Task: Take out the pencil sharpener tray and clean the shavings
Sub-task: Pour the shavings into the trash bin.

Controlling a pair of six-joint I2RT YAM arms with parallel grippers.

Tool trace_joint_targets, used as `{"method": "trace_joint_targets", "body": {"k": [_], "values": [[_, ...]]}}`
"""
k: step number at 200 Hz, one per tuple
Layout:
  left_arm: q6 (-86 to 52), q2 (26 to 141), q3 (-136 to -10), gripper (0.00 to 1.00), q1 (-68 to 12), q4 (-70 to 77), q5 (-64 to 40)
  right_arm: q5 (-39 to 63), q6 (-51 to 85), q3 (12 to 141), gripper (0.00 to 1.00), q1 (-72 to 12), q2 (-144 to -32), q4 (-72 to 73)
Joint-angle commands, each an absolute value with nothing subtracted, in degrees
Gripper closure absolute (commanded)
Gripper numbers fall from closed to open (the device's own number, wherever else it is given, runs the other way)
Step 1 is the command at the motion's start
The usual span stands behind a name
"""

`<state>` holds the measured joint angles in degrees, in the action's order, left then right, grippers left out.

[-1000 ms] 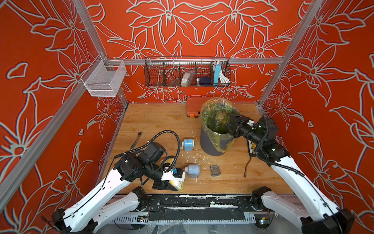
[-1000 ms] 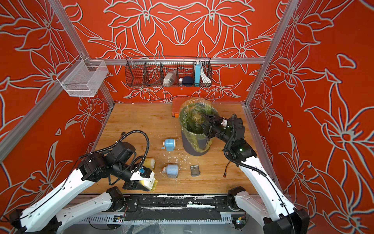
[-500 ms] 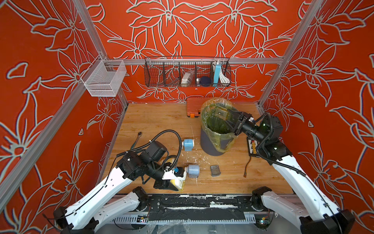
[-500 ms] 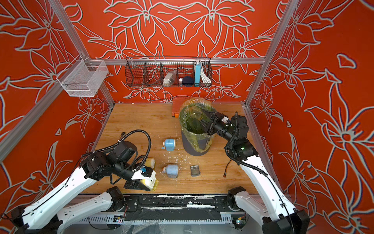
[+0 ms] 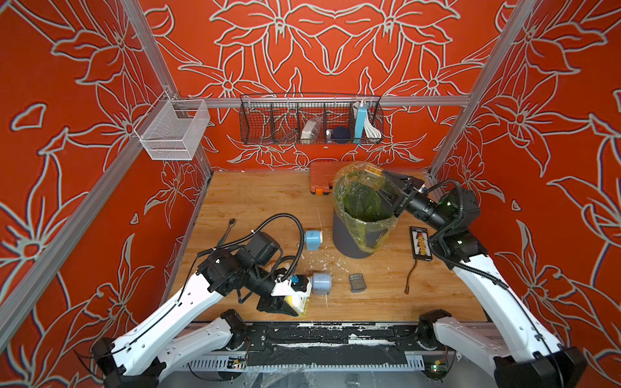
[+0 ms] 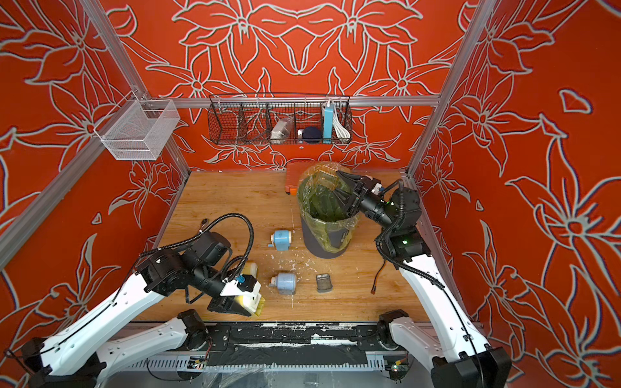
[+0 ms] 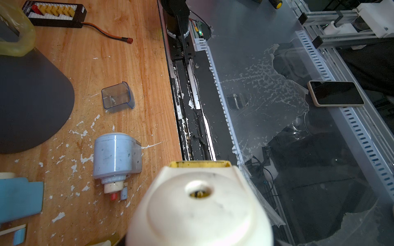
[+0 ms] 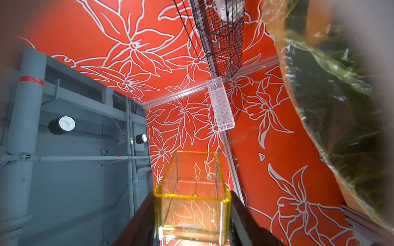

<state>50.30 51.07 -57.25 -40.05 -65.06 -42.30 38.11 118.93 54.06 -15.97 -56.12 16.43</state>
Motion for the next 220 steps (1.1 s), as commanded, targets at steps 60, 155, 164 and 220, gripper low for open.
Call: {"method": "trace_joint_targets", "body": {"k": [60,155,164,220], "values": [[55.86,54.66,-64.56,1.00,-39.96,-68.52,-38.91,40.70,120.69,51.19,1.00,-16.69,-52.79,14.93],[64.83,58.46,-67.17,1.00,-38.94,-65.91,-23.72,25.57,138.69,38.51,1.00,-15.93,-38.27,7.29],[65.73,59.48,-68.19,1.00,-37.93,-66.45,-23.32,28.55,136.41,41.06,1.00,-16.00,-40.42,11.22],[68.31,64.53,-72.68,1.00,-31.68,-64.96,-23.94,43.29,109.85,53.97,1.00,-14.18,-50.56,13.19]]}}
